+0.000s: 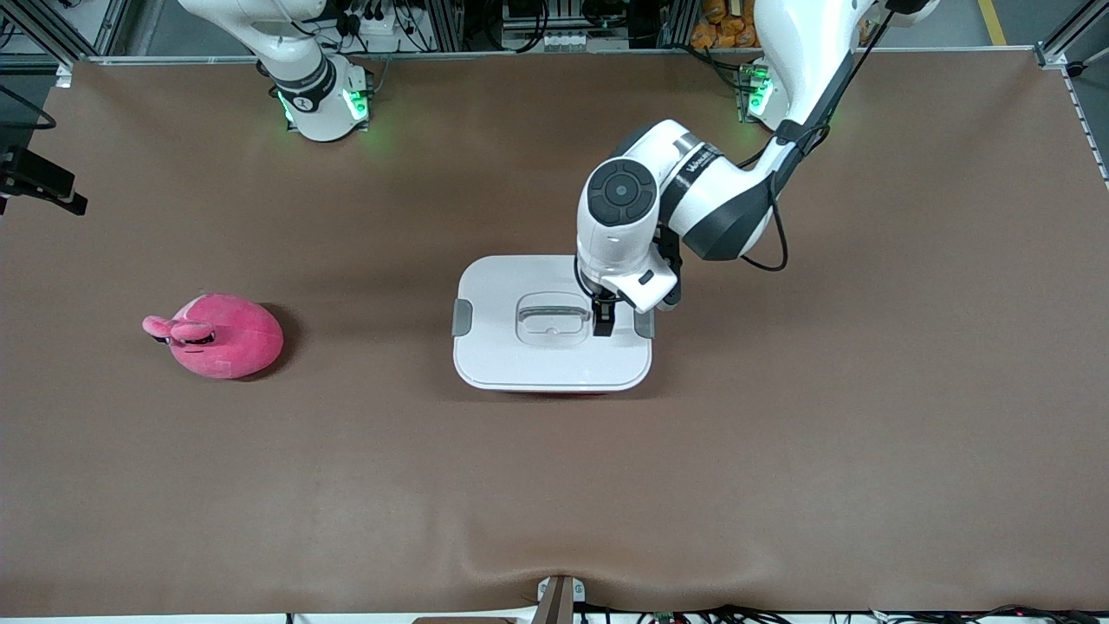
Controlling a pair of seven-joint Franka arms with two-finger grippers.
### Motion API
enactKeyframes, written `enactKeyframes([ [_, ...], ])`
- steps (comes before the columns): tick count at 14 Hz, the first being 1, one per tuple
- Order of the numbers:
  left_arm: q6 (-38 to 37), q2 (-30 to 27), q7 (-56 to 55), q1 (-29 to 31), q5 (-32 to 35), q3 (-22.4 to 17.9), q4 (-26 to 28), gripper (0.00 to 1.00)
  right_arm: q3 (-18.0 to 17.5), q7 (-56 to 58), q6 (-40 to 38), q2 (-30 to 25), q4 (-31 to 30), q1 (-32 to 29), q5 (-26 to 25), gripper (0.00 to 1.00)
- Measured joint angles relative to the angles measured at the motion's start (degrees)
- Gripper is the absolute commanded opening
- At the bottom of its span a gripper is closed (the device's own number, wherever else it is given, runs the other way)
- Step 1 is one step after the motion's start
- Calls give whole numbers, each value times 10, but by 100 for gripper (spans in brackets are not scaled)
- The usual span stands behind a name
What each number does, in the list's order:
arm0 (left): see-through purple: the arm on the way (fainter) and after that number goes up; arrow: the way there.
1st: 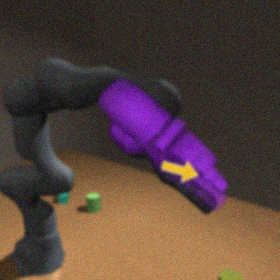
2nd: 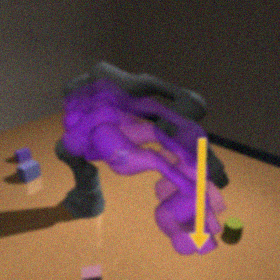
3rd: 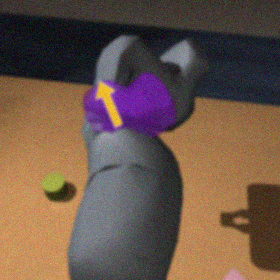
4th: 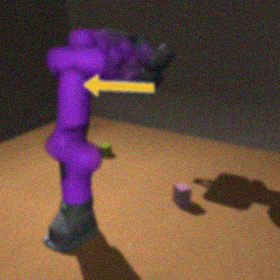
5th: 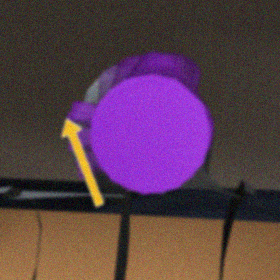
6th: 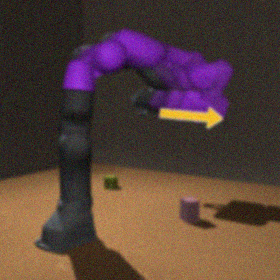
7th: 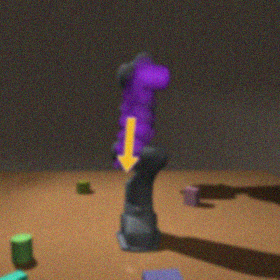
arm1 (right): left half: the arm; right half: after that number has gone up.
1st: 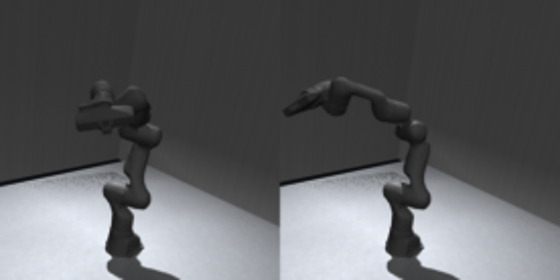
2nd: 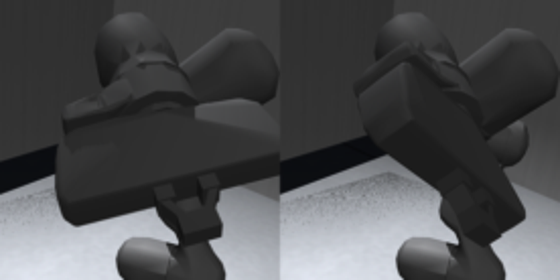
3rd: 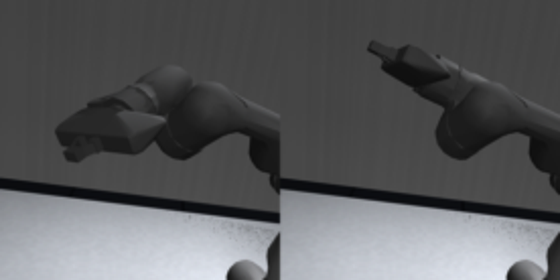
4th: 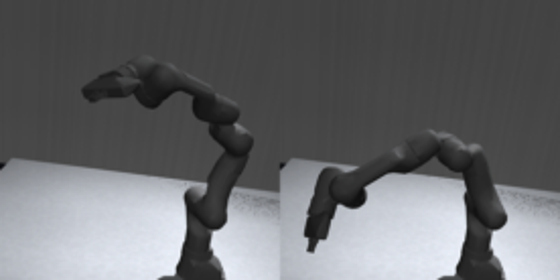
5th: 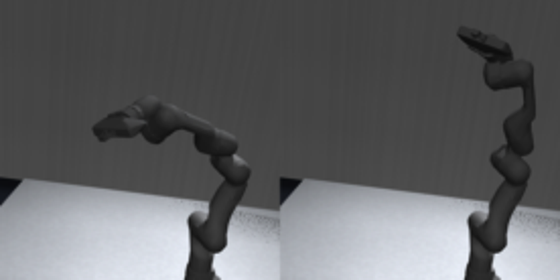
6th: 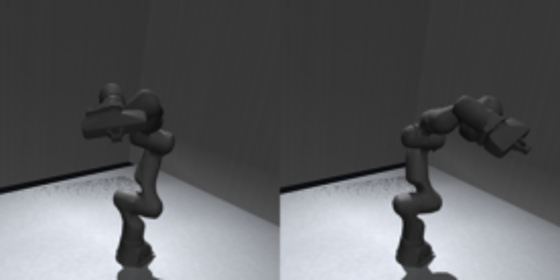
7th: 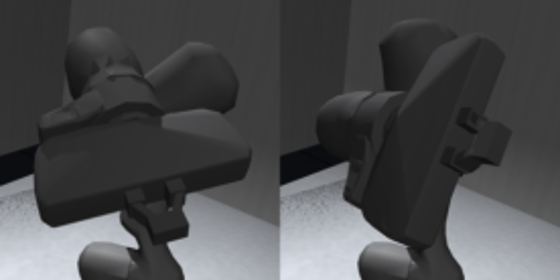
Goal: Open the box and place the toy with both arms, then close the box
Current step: 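Lower the left gripper onto the lid handle and grasp it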
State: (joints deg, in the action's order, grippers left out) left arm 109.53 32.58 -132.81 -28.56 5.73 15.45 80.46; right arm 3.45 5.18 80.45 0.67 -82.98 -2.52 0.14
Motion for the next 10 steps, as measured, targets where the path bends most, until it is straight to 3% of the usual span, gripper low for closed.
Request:
enactKeyframes([
  [5,30,8,-53,-30,2,-5,-6,91,0,0,0,0,0,0,0,100],
  [10,60,27,-71,-81,3,-56,-9,87,0,0,0,0,0,0,0,100],
])
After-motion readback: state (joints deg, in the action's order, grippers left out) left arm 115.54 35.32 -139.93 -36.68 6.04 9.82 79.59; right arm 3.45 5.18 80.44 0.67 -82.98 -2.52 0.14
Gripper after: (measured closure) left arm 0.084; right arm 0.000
